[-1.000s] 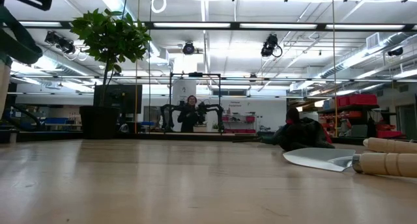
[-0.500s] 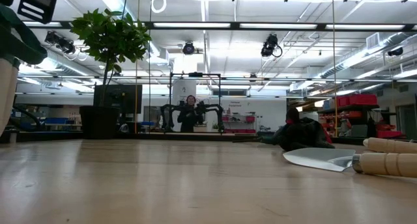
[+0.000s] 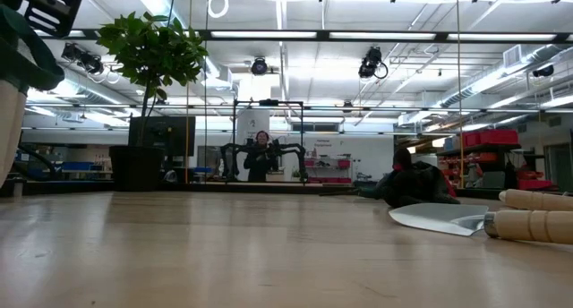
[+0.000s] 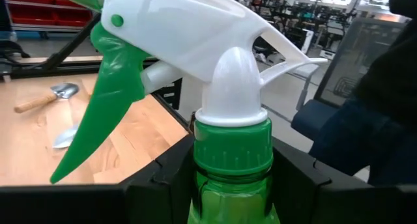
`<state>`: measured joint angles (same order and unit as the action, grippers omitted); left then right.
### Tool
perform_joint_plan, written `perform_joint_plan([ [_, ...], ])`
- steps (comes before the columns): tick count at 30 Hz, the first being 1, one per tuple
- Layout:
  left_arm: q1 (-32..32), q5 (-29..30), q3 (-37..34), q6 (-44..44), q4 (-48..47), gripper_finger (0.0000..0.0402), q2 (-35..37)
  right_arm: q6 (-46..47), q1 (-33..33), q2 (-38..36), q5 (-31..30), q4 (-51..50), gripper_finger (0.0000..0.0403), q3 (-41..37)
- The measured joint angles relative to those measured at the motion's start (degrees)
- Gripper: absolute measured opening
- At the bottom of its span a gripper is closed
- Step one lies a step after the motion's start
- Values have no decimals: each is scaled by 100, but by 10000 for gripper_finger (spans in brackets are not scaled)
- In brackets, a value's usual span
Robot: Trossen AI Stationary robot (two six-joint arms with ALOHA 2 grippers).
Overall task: Pick & Place Garden tools in Gardening bag
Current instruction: Put the spray bottle into the gardening bag
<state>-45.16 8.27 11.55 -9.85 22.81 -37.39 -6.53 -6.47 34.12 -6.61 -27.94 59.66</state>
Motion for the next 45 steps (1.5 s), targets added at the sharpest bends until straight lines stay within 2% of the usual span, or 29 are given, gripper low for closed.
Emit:
perform_joint_plan([
  [6,-232,9,2,-153,194,168,-2,-2,1,-1,0,2,11,0],
  [10,-372,79,2,51,170,168,-2,0,-1,-1,0,0,11,0],
  [25,-398,851,2,2,-127,169,-4,-1,0,0,0,0,11,0],
  [28,-399,865,2,-4,-125,185,-4,0,1,-1,1,0,11,0],
  [38,-398,1111,2,-157,-94,274,-4,0,-1,-1,1,0,11,0],
  [45,-401,1106,2,-184,-204,275,-4,0,1,-1,0,1,11,0],
])
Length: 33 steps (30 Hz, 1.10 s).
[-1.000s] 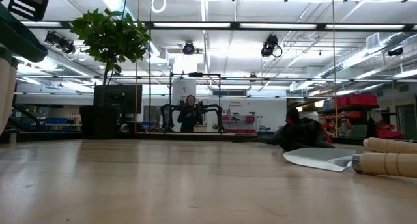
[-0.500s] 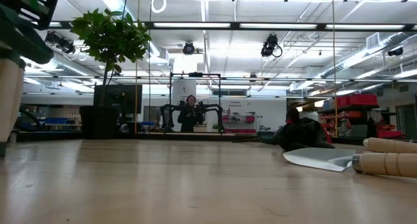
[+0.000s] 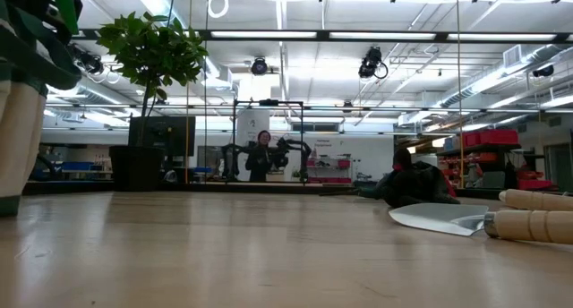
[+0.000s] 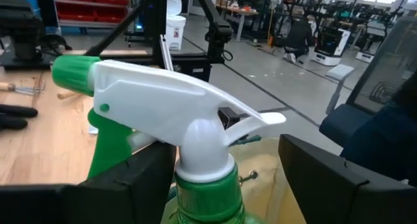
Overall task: Pick & Place Garden tools in Gardening bag
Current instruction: Put the spray bottle into the gardening bag
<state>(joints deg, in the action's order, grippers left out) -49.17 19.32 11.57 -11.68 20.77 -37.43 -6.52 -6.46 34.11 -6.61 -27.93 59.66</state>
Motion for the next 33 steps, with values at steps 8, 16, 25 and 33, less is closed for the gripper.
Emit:
perform_joint_plan([
  [8,0,-2,0,-123,-220,264,4,-1,-1,0,0,0,11,0],
  [16,1,-5,2,-537,-795,264,4,0,-2,0,1,1,11,0],
  [25,2,-8,26,-723,-1235,264,4,0,0,0,0,1,11,0],
  [33,2,-3,576,-662,-2376,264,224,-2,-2,0,0,-1,11,0],
])
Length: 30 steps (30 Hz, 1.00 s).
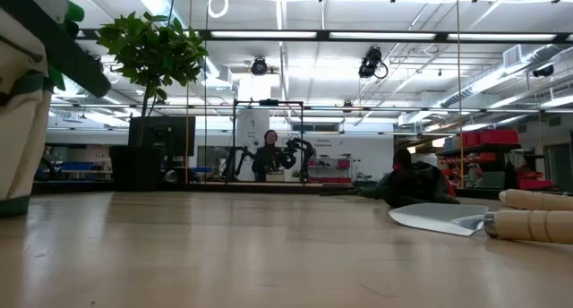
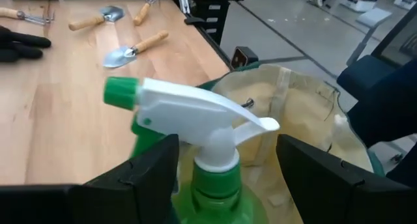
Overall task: Pick & Place Garden tools in Gardening bag
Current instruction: Put the spray bottle into the gardening bag, then put the shear scissors into the gardening bag
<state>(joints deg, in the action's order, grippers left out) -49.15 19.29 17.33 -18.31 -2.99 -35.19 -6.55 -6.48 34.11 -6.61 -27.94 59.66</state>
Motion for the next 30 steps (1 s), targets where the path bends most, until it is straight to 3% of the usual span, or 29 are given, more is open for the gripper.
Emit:
perform_joint_plan([
  [14,0,261,845,1,-1783,264,392,1,0,0,0,0,11,0],
  [25,37,581,1262,10,-1736,263,384,2,1,0,0,0,11,0],
  [30,290,883,1504,458,-1526,250,371,2,0,0,0,0,11,0],
])
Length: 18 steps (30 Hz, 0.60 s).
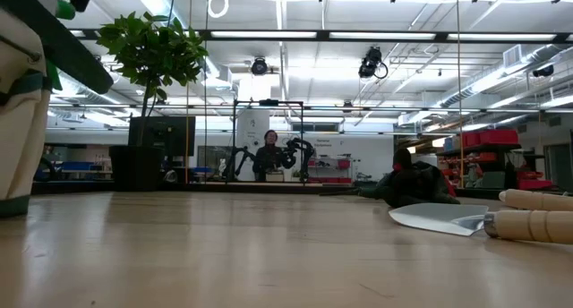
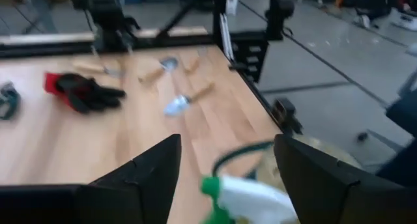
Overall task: Pick & Place Garden tools in Gardening bag
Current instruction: Put the shear scissors into the gardening bag
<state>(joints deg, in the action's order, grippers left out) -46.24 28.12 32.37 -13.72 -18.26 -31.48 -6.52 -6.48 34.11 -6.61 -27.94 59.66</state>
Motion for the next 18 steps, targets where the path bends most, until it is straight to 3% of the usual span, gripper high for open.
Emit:
perform_joint_plan([
  [18,2119,-1717,123,760,327,102,0,0,0,1,0,1,11,0],
])
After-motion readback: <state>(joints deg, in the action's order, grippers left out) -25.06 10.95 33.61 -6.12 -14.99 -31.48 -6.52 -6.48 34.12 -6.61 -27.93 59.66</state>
